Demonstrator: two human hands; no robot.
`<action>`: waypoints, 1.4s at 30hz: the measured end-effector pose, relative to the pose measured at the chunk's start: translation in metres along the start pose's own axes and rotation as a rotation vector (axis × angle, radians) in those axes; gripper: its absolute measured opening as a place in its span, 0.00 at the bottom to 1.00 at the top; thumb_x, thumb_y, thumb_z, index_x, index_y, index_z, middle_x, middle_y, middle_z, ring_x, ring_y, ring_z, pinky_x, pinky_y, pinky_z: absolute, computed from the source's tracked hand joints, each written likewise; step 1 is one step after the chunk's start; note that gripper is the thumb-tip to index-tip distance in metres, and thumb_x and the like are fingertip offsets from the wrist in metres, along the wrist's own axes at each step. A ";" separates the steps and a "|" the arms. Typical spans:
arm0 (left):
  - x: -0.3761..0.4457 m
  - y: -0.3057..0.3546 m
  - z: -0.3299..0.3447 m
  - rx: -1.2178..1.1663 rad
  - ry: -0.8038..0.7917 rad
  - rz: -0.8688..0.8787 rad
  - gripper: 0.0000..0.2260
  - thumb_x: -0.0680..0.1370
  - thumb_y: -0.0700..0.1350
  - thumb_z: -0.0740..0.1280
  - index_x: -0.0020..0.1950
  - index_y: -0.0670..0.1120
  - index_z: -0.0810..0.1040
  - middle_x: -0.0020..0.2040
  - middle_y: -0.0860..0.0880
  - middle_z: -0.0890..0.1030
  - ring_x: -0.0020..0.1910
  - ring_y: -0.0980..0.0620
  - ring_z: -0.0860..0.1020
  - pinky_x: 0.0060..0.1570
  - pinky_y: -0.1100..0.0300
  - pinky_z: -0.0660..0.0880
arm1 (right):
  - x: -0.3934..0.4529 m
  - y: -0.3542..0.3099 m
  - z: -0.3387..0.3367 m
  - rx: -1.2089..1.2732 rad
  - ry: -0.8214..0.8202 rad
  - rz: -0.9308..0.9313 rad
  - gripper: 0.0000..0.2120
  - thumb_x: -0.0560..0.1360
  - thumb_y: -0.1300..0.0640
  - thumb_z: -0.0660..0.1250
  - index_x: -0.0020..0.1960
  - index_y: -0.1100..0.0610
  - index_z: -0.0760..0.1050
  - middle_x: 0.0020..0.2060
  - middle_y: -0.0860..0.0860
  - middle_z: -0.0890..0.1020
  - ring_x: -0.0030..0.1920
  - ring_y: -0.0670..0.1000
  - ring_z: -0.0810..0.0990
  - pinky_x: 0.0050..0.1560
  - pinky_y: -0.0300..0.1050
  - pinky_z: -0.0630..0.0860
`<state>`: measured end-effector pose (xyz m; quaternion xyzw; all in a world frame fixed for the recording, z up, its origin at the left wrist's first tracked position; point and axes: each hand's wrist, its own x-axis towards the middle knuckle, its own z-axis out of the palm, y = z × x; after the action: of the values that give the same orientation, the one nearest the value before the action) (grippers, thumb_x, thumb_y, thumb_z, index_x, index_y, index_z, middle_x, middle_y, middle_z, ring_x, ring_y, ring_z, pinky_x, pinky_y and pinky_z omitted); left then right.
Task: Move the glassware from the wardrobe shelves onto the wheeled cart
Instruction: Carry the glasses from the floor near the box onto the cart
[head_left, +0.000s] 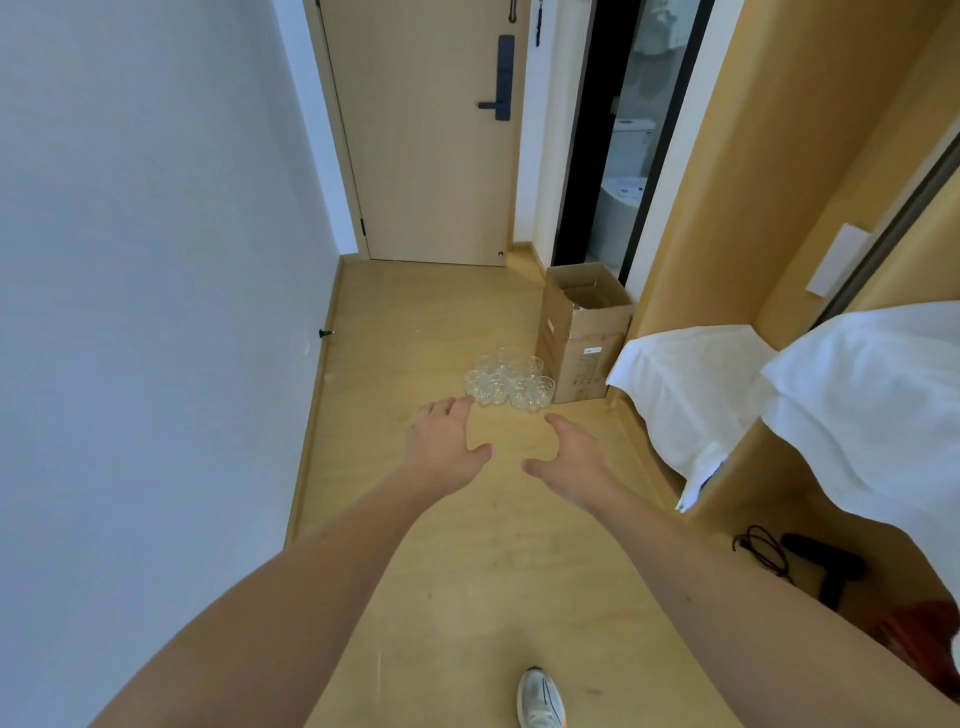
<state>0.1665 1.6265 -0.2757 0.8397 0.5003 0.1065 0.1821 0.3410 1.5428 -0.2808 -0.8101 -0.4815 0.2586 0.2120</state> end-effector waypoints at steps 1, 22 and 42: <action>0.014 0.003 0.003 -0.005 0.000 -0.005 0.34 0.77 0.58 0.70 0.79 0.48 0.62 0.76 0.45 0.68 0.75 0.43 0.63 0.71 0.49 0.66 | 0.014 0.003 -0.003 0.000 0.002 0.003 0.41 0.74 0.47 0.74 0.81 0.53 0.59 0.77 0.53 0.66 0.76 0.54 0.65 0.71 0.46 0.66; 0.242 0.033 0.064 0.034 -0.146 -0.093 0.34 0.77 0.61 0.68 0.79 0.49 0.62 0.76 0.45 0.68 0.75 0.44 0.65 0.72 0.50 0.64 | 0.244 0.059 -0.036 0.030 -0.127 0.100 0.39 0.74 0.47 0.75 0.80 0.54 0.61 0.75 0.55 0.69 0.74 0.55 0.68 0.70 0.47 0.68; 0.484 -0.082 0.076 -0.055 -0.331 -0.114 0.34 0.77 0.59 0.69 0.78 0.48 0.63 0.75 0.45 0.69 0.73 0.42 0.66 0.70 0.50 0.66 | 0.481 -0.011 0.004 -0.018 -0.178 0.286 0.39 0.73 0.46 0.74 0.78 0.53 0.62 0.73 0.54 0.70 0.73 0.55 0.69 0.68 0.45 0.68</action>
<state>0.3587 2.0720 -0.3804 0.8108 0.5072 -0.0298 0.2906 0.5250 1.9763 -0.3807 -0.8460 -0.3806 0.3526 0.1225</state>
